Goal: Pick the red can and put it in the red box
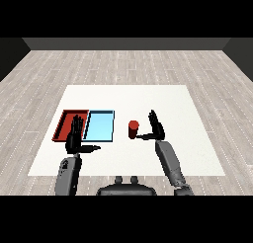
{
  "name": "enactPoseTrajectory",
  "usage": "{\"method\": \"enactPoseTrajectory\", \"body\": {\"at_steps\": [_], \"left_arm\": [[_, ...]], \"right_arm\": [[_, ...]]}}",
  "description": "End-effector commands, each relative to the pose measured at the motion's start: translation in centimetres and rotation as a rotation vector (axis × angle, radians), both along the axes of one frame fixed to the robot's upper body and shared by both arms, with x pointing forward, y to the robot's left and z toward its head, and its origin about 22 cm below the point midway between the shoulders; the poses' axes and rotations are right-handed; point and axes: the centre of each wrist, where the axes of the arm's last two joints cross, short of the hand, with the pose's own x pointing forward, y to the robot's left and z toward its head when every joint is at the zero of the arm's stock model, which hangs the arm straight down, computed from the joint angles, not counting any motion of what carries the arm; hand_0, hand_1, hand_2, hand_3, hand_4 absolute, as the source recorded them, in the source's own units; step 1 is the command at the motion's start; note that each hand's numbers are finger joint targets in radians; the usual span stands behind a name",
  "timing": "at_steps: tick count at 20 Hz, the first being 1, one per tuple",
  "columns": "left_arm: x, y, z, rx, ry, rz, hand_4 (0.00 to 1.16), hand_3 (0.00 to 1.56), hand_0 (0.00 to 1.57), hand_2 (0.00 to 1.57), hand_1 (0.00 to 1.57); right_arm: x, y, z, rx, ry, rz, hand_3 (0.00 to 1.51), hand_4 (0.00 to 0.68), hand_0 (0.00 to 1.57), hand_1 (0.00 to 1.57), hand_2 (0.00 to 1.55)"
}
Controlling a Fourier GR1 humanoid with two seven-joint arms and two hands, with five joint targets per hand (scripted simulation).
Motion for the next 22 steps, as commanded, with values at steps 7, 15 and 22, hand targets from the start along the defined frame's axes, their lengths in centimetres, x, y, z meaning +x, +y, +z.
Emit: {"method": "enactPoseTrajectory", "body": {"at_steps": [7,15,22], "left_arm": [[0.0,-0.2,-1.2,-0.006,-0.011,0.025,0.0,0.0,0.0,0.0,0.0],[-0.5,0.3,-0.4,-0.019,-0.001,0.003,0.0,0.0,0.0,0.0,0.0],[-0.4,-0.1,-0.7,-0.002,-0.005,0.008,0.0,0.0,0.0,0.0,0.0]], "right_arm": [[0.8,2.6,-2.5,0.049,0.054,0.01,0.0,0.0,0.0,0.0,0.0],[0.3,2.6,-1.6,0.071,0.081,0.04,0.0,0.0,0.0,0.0,0.0],[2.3,4.5,-3.4,0.076,0.097,0.049,0.0,0.0,0.0,0.0,0.0]]}}
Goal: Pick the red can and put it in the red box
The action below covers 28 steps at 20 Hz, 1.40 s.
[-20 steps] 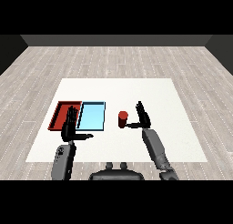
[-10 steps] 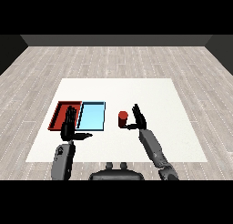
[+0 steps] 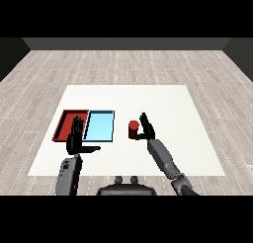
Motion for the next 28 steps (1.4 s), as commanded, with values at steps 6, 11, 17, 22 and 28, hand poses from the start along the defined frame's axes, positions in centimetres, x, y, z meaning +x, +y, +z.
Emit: {"method": "enactPoseTrajectory", "body": {"at_steps": [6,11,17,22,28], "left_arm": [[0.4,0.1,2.5,0.015,-0.006,-0.005,0.0,0.0,0.0,0.0,0.0],[1.2,0.5,-0.1,-0.001,-0.021,0.008,0.0,0.0,0.0,0.0,0.0],[-0.6,-1.2,1.1,0.001,-0.012,0.014,0.0,0.0,0.0,0.0,0.0],[0.1,-0.5,0.5,0.002,-0.002,0.007,0.0,0.0,0.0,0.0,0.0],[0.5,-0.5,0.2,0.024,-0.013,0.008,0.0,0.0,0.0,0.0,0.0]], "right_arm": [[2.1,0.9,0.5,0.047,0.015,0.017,0.0,0.0,0.0,0.0,0.0],[1.6,1.3,-1.2,0.021,0.003,0.04,0.0,0.0,0.0,0.0,0.0],[1.2,3.3,-0.3,0.028,0.036,0.051,0.0,0.0,0.0,0.0,0.0],[2.4,3.8,1.6,0.036,0.031,0.037,0.0,0.0,0.0,0.0,0.0],[1.6,2.4,-1.4,-0.038,0.089,-0.019,0.0,0.0,0.0,0.0,0.0]]}}
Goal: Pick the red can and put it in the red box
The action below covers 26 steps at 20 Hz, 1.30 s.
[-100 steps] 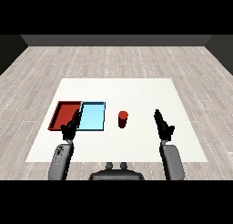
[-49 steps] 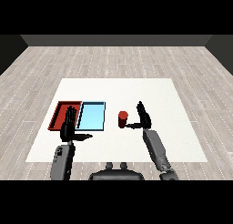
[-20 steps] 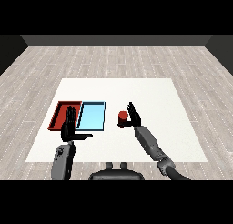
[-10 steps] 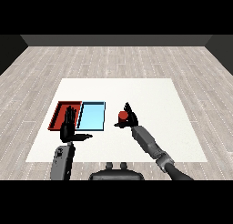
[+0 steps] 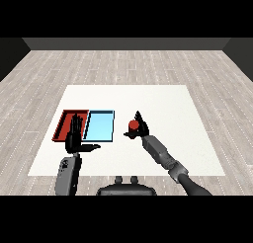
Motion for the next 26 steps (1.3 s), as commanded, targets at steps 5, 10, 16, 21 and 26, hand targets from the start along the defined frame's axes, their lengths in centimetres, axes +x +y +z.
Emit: {"method": "enactPoseTrajectory", "body": {"at_steps": [5,10,16,21,26], "left_arm": [[-0.7,-0.2,-0.2,0.016,0.008,-0.004,0.0,0.0,0.0,0.0,0.0],[1.0,1.2,-0.2,0.028,-0.01,-0.005,0.0,0.0,0.0,0.0,0.0],[0.6,-1.5,-1.2,0.004,0.011,-0.033,0.0,0.0,0.0,0.0,0.0],[-0.4,-0.8,-0.4,0.004,0.007,-0.047,0.0,0.0,0.0,0.0,0.0],[0.9,-1.7,-0.4,0.023,0.022,-0.08,0.0,0.0,0.0,0.0,0.0]], "right_arm": [[0.9,1.5,1.5,-0.132,0.039,-0.15,1.42,0.614,1.47,1.47,1.46],[0.6,1.4,1.0,-0.149,0.008,-0.138,1.4,0.589,1.47,1.47,1.45],[0.8,2.5,2.2,-0.174,-0.038,-0.125,1.37,0.599,1.44,1.44,1.43],[0.0,2.3,1.4,-0.191,-0.156,-0.1,1.37,0.625,1.43,1.43,1.43],[2.2,2.0,6.0,-0.193,-0.213,-0.11,1.38,0.622,1.44,1.44,1.43]]}}
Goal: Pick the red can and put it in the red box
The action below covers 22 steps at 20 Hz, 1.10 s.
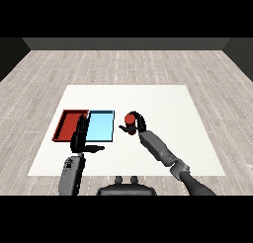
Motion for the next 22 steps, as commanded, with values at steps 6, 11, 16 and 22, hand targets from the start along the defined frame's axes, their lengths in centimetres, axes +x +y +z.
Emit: {"method": "enactPoseTrajectory", "body": {"at_steps": [6,11,16,22], "left_arm": [[1.2,-2.2,-0.7,0.001,0.044,-0.062,0.0,0.0,0.0,0.0,0.0],[0.3,-3.5,0.8,0.016,0.066,-0.075,0.0,0.0,0.0,0.0,0.0],[-0.4,-6.3,-0.2,0.024,0.136,-0.106,0.0,0.0,0.0,0.0,0.0],[2.6,-8.2,-0.2,-0.004,0.166,-0.181,0.0,0.0,0.0,0.0,0.0]], "right_arm": [[-0.5,-2.0,5.2,0.043,-0.144,0.004,1.39,0.655,1.46,1.46,1.44],[-2.9,-1.0,6.7,0.056,-0.158,0.005,1.38,0.653,1.45,1.45,1.43],[-5.6,1.3,6.0,0.061,-0.138,0.014,1.38,0.653,1.45,1.45,1.43],[-5.6,2.4,6.0,0.096,-0.149,0.031,1.39,0.646,1.46,1.46,1.43]]}}
